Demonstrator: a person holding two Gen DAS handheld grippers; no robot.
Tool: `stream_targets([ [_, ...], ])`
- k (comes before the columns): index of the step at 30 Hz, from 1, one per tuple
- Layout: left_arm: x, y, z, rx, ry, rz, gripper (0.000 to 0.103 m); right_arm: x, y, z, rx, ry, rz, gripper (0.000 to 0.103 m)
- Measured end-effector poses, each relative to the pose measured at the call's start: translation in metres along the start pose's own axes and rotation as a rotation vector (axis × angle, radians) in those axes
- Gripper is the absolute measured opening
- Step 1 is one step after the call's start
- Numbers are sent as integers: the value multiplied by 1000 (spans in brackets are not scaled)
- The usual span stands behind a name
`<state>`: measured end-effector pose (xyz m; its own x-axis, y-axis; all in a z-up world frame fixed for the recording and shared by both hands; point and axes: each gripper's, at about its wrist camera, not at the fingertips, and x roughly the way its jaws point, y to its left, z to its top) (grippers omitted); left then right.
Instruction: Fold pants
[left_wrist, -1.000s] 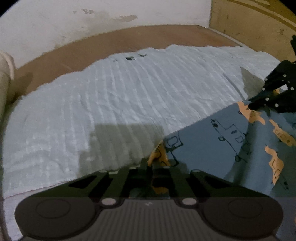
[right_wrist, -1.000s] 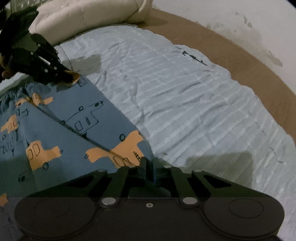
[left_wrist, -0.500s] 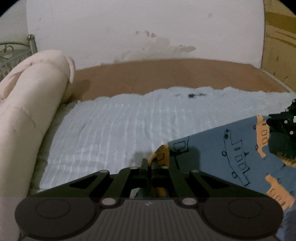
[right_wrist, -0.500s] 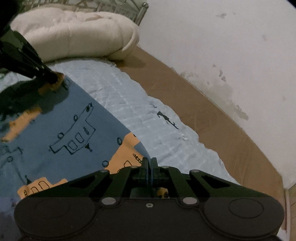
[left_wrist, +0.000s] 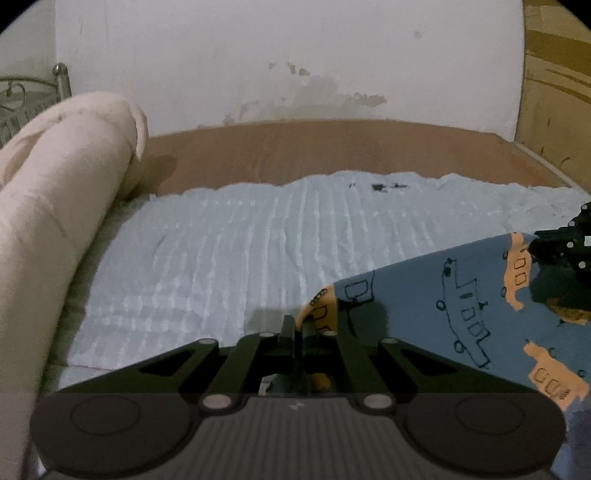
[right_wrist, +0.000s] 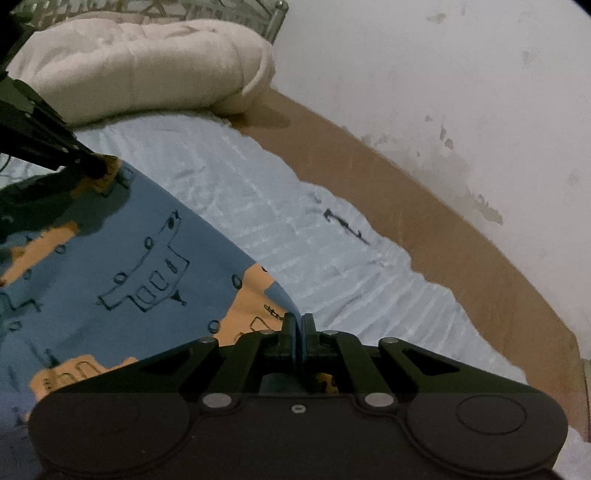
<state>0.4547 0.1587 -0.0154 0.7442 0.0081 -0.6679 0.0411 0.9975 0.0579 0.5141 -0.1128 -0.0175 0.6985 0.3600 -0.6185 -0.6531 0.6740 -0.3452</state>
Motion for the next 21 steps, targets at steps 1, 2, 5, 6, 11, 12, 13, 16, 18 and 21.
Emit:
stream_targets([
  [1,-6,0,1,-2,-8,-1,2,-7,1,0,-1,-10,-2,1],
  [2,-12,0,2,-5,-19,-4,2,-14,1,1,-1,-21,-4,1],
  [5,-36,-2,2,0,-54,-15,2,-40,4,1,-1,-59,-12,1],
  [6,-45,-4,1,6,-67,-20,2,-50,5,1,-3,-73,-15,1],
  [11,-95,-10,-13,28,-146,-66,2,-109,16,-11,1,-140,-16,1],
  [12,-106,-12,-18,33,-160,-76,2,-120,20,-15,-4,-151,-20,1],
  [13,-115,-14,-24,38,-171,-84,2,-134,25,-20,-7,-165,-23,1],
  [16,-140,-22,-40,68,-186,-107,2,-169,38,-35,13,-195,-20,1],
  [18,-153,-28,-52,92,-189,-121,2,-192,50,-47,14,-207,-22,1],
  [21,-172,-34,-71,105,-184,-148,2,-221,69,-66,22,-213,-26,1],
])
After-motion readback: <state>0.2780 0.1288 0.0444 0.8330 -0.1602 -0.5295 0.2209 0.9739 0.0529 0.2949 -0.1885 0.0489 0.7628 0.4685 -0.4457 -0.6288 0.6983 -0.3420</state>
